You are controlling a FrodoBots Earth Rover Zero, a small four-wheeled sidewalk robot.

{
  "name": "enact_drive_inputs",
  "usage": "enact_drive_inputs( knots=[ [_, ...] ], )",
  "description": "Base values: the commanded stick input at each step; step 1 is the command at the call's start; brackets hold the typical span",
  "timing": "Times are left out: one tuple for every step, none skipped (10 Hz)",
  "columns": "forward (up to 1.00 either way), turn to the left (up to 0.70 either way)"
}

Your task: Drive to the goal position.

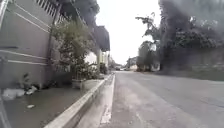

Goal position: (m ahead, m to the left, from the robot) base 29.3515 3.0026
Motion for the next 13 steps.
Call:
enact_drive_inputs(
  knots=[
    [0.70, 0.00],
    [0.70, 0.00],
    [0.70, 0.00],
    [0.70, 0.00],
    [0.70, 0.00],
    [0.70, 0.00],
    [0.70, 0.00],
    [0.70, 0.00],
    [0.70, 0.00],
    [0.70, 0.00],
    [0.70, 0.00],
    [0.70, -0.02],
    [0.70, -0.26]
  ],
)
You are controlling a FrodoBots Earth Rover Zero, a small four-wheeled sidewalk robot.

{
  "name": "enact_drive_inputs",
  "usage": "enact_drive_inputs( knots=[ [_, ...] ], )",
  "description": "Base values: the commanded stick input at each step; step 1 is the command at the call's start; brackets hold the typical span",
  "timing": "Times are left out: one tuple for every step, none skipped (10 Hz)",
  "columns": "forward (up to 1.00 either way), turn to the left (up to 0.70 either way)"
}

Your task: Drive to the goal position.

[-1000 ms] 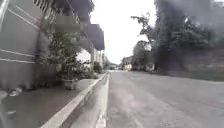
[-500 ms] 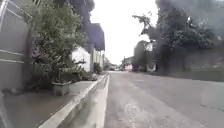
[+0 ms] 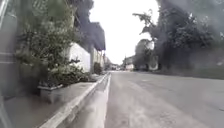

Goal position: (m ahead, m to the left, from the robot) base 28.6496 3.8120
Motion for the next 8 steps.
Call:
enact_drive_inputs(
  knots=[
    [0.70, -0.34],
    [0.70, -0.34],
    [0.70, -0.33],
    [0.70, -0.04],
    [0.70, 0.00],
    [0.70, 0.00],
    [0.70, 0.00],
    [0.70, 0.00]
  ],
)
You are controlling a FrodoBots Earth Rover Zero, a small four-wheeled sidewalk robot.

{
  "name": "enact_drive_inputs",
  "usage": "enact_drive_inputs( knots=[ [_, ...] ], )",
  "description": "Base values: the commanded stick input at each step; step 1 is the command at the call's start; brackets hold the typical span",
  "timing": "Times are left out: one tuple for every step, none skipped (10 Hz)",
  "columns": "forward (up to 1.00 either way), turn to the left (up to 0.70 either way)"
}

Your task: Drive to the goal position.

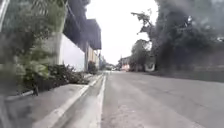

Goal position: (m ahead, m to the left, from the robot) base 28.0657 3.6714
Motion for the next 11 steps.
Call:
enact_drive_inputs(
  knots=[
    [0.70, 0.00],
    [0.70, 0.00],
    [0.70, -0.14],
    [0.70, -0.25],
    [0.70, -0.32],
    [0.70, -0.26],
    [0.70, 0.00],
    [0.70, 0.00],
    [0.70, 0.00],
    [0.70, 0.00],
    [0.70, 0.00]
  ],
)
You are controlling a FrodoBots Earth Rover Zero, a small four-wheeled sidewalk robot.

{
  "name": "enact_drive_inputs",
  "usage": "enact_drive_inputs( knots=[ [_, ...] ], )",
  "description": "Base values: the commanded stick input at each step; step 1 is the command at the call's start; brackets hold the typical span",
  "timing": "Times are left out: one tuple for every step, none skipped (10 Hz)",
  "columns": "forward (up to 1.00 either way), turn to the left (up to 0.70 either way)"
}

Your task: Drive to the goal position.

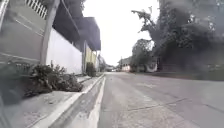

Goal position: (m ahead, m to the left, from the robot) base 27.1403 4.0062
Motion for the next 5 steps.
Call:
enact_drive_inputs(
  knots=[
    [0.70, 0.00],
    [0.70, 0.00],
    [0.70, 0.00],
    [0.70, 0.00],
    [0.70, 0.00]
  ],
)
